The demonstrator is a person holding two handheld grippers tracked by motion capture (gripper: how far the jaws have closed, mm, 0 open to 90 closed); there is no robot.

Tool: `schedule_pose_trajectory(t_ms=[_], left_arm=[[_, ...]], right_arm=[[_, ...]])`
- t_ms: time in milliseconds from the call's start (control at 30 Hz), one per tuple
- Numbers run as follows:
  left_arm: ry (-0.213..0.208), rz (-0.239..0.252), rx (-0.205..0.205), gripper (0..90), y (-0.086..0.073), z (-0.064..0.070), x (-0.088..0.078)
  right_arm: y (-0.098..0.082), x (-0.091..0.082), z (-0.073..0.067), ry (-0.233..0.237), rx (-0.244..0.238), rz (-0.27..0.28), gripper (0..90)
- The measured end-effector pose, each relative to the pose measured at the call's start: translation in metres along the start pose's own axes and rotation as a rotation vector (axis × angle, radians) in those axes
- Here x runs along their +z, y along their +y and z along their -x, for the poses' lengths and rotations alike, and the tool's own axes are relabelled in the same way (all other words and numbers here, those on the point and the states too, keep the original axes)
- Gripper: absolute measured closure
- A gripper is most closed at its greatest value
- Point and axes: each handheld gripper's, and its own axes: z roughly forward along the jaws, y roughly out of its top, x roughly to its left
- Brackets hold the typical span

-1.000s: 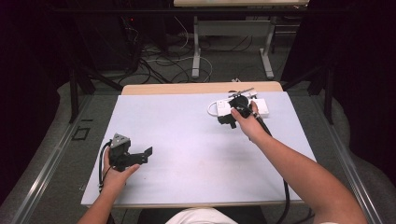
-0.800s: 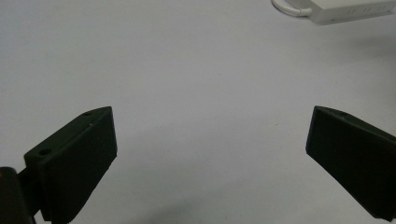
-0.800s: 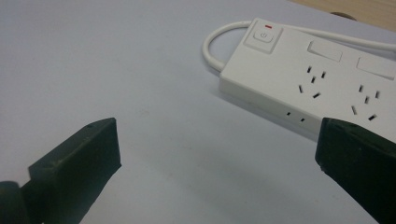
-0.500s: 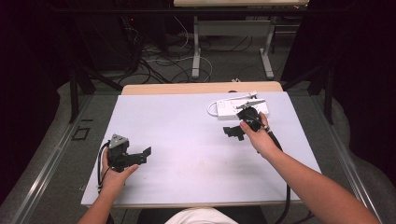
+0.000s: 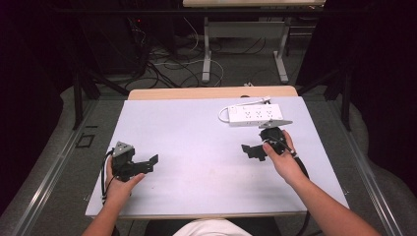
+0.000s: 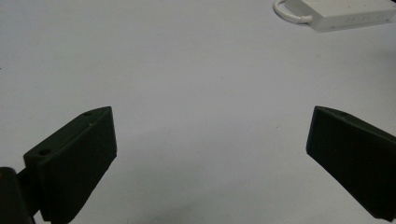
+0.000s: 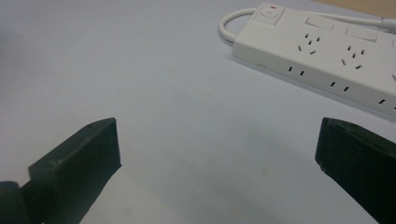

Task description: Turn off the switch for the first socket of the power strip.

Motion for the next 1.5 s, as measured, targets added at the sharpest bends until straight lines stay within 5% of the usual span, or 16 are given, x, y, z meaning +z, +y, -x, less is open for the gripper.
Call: schedule_pose_trajectory(t_ms=[300,533,1067,1500], left_arm=[[0.011,-0.004,-0.006,1.6,-0.001,-0.002,-0.001],[0.018,-0.008,-0.023,1.6,-0.002,-0.005,-0.001],[0.023,0.006,-0.047,1.7,-0.003,-0.008,-0.006],[0.021,-0.002,-0.046,1.7,-0.004,-0.008,-0.006]], right_arm=[[-0.022,-0.008,-0.001,-0.003,0.016,0.004,0.0],[-0.041,-0.017,0.0,-0.053,-0.025,0.031,0.0],[-0.076,-0.025,0.003,-0.073,-0.073,0.006,0.0],[-0.09,-0.027,0.025,-0.096,0.021,-0.01,0.0]])
